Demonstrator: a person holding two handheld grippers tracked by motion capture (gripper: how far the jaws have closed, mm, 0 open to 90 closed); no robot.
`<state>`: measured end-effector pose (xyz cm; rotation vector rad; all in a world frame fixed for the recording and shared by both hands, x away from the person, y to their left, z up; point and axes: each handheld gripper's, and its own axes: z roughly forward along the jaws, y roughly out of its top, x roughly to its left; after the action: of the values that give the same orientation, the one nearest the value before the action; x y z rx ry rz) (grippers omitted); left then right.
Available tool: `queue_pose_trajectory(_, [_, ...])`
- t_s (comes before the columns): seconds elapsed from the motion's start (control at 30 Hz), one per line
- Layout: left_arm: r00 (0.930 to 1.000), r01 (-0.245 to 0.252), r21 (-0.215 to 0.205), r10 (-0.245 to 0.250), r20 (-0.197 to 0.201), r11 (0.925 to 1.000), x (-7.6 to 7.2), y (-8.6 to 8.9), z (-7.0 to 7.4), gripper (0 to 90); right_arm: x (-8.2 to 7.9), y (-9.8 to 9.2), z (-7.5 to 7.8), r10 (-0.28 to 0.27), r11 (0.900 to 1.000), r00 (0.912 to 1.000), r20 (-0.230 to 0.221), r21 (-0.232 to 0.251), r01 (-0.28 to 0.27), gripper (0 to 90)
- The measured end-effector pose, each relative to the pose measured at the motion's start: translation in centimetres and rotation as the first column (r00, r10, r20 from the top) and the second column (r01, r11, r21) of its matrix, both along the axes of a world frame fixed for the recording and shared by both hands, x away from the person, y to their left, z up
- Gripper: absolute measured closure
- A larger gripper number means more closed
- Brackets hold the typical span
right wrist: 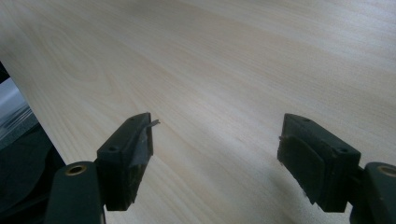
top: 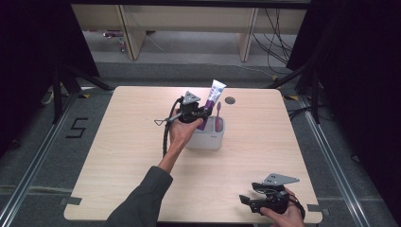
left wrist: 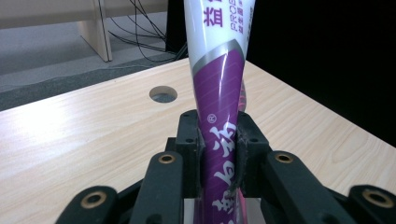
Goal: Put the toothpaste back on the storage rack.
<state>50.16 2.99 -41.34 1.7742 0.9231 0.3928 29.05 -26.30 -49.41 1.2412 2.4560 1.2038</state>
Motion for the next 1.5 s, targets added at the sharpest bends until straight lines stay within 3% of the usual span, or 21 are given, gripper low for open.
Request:
queue_pose_trajectory(0.2, [1.0,0.002,0.006,-0.002,-0.008,1.0,0.0,0.2,-0.4,74.8,0.0,0.0,0.0,-0.001,1.0,1.0,0.0,0.0,0.001,26.7])
queue_pose_trajectory(0.83, [0.9987,0.024,0.096,-0.02,-0.046,0.9951,-0.2,0.3,-0.7,74.2,0.1,0.1,-0.1,0.006,1.0,0.9999,-0.008,0.009,-0.006,26.7])
queue_pose_trajectory(1.03, [0.9986,0.034,0.1,-0.03,-0.044,0.9944,-0.3,0.1,-0.5,72.3,0.1,0.1,-0.1,0.0,1.0,1.0,-0.004,0.0,0.0,26.8])
queue_pose_trajectory(1.07, [0.9984,0.041,0.132,-0.035,-0.045,0.9904,-0.4,0.1,-0.5,71.5,0.0,0.1,0.0,-0.001,1.0,1.0,-0.004,-0.002,0.001,26.8])
queue_pose_trajectory(1.13, [0.9981,0.044,0.149,-0.037,-0.05,0.9879,-0.4,0.1,-0.7,71.1,-0.1,0.3,0.0,-0.014,1.0,0.9988,-0.047,0.017,0.015,26.8])
queue_pose_trajectory(1.17, [0.9977,0.05,0.153,-0.043,-0.052,0.987,-0.4,0.0,-0.9,71.0,0.0,0.1,-0.1,0.001,1.0,0.9999,-0.012,0.002,-0.001,26.8])
queue_pose_trajectory(1.27, [0.9971,0.058,0.17,-0.049,-0.059,0.9836,-0.5,-0.1,-1.3,70.5,0.1,0.1,-0.1,0.006,1.0,1.0,-0.003,-0.002,-0.006,26.8])
queue_pose_trajectory(1.3, [0.9977,0.051,0.172,-0.043,-0.053,0.9838,-0.6,-0.1,-1.4,69.5,0.1,0.1,-0.1,0.007,1.0,1.0,-0.003,-0.002,-0.007,26.8])
queue_pose_trajectory(1.33, [0.9983,0.04,0.136,-0.034,-0.047,0.9899,-0.6,-0.1,-1.4,67.0,0.1,0.1,-0.1,0.006,1.0,1.0,-0.004,-0.001,-0.006,26.8])
queue_pose_trajectory(1.4, [0.9992,0.031,0.119,-0.028,-0.027,0.9924,-0.7,0.1,-0.9,64.3,0.1,0.1,-0.1,0.006,1.0,1.0,-0.006,0.001,-0.006,26.8])
queue_pose_trajectory(1.5, [0.9991,0.044,0.151,-0.043,-0.005,0.9876,-1.1,0.3,0.1,62.0,0.1,0.1,-0.2,0.005,1.0,1.0,-0.001,-0.008,-0.005,26.8])
